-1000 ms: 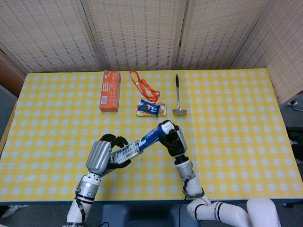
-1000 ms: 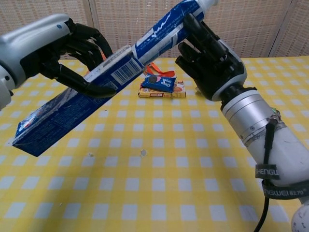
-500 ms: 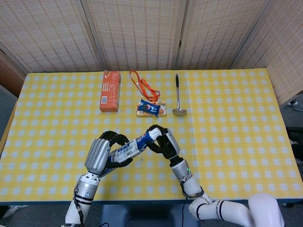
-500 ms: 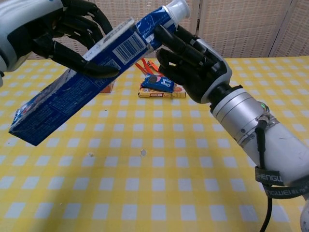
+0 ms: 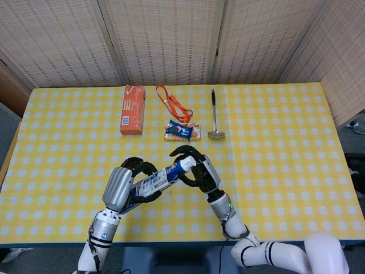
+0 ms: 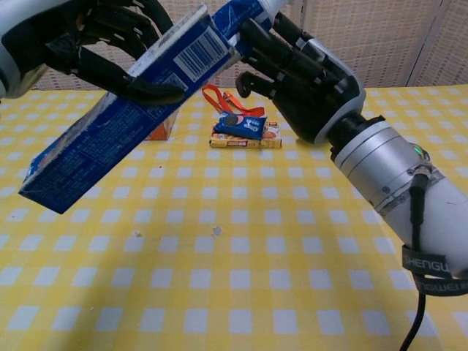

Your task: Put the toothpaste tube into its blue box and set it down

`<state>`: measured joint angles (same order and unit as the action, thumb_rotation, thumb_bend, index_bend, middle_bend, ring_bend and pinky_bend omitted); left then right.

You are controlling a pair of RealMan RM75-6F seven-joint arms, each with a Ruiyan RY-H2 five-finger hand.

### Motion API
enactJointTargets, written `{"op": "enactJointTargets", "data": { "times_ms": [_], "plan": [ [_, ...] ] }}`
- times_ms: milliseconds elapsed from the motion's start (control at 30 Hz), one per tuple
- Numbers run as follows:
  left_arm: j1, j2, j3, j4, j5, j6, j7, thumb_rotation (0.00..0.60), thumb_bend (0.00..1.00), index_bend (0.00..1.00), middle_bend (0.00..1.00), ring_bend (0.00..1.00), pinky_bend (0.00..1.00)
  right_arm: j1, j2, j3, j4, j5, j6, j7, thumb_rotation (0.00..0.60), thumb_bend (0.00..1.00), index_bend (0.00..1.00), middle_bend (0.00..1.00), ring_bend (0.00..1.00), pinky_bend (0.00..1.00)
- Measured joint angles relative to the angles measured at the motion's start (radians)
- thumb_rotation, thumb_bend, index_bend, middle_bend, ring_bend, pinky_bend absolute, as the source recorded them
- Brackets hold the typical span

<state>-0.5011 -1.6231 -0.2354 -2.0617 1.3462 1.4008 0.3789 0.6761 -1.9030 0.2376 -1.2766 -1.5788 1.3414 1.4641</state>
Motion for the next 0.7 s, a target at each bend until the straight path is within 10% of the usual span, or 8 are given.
{"op": "enactJointTargets", "data": {
  "times_ms": [500,700],
  "plan": [
    [0.015,0.034,-0.020,-0.024,0.044,0.024,-0.084,0.600,0.16,0.50,0.68,0.50,0.30,0.015,0.068,-0.047,0.013,-0.085,0.061,0.117,0.600,0.41,0.00,0.11,0.25,0.30],
    [0.025,0.053,-0.019,-0.029,0.057,0.035,-0.101,0.600,0.16,0.51,0.68,0.50,0.30,0.016,0.142,-0.072,0.027,-0.128,0.072,-0.005,0.600,0.41,0.00,0.41,0.47,0.58]
  ]
}}
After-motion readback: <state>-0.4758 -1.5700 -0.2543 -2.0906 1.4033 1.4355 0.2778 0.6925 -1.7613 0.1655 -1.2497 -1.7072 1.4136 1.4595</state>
